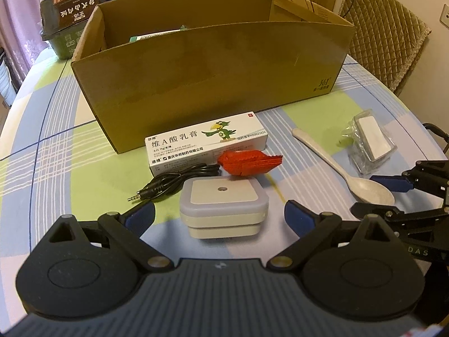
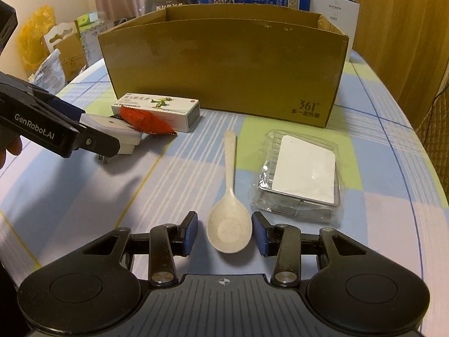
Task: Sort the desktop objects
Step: 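Grasp the white square charger with the left tool while the right tool grasps the white spoon, then lift and carry the charger and spoon over the cardboard box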
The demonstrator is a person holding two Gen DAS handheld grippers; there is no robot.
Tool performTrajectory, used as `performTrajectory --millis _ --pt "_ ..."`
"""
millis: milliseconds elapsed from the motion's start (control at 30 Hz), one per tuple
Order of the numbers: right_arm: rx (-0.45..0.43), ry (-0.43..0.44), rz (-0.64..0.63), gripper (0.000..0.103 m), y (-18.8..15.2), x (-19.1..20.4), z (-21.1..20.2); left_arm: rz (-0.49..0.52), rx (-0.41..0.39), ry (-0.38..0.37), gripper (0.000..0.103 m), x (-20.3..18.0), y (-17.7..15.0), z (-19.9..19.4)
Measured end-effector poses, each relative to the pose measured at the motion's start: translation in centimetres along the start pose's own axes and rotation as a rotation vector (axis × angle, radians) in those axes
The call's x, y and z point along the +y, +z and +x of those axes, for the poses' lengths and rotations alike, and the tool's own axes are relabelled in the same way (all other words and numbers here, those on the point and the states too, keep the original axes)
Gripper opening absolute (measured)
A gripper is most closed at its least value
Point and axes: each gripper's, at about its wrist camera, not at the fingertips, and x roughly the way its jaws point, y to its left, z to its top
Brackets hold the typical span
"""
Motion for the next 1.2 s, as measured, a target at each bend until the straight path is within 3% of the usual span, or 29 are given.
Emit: performTrajectory --millis 67,133,267,500,833,1200 --pt "-0.002 0.001 0.011 0.04 0.0 -0.1 0.0 -0.002 -0.002 0.002 0.096 0.0 0.0 0.1" --pt "-0.009 -0.008 0.019 0.03 0.0 -0.2 -0.1 -0.002 -0.005 0.001 0.095 -0.1 0.0 0.2" --pt "-0.017 -0.008 0.033 0.03 -0.2 -0.4 -0.3 0.004 -0.008 0.0 0.088 -0.3 0.0 0.4" --pt "-0.012 -0.004 0.056 0.03 -0.2 -0.4 -0.3 -0.003 0.004 0.01 0.061 -0.3 0.2 1.4" --pt "-0.011 0.008 0.079 0.03 -0.3 -0.3 -1.5 -0.024 0.035 0.015 0.06 -1.0 -1.0 -1.1" --pt "-0.055 0.011 0.088 0.03 -0.6 0.4 -5.1 -0.086 -0.028 0.027 0.06 -2.5 -2.6 -6.2"
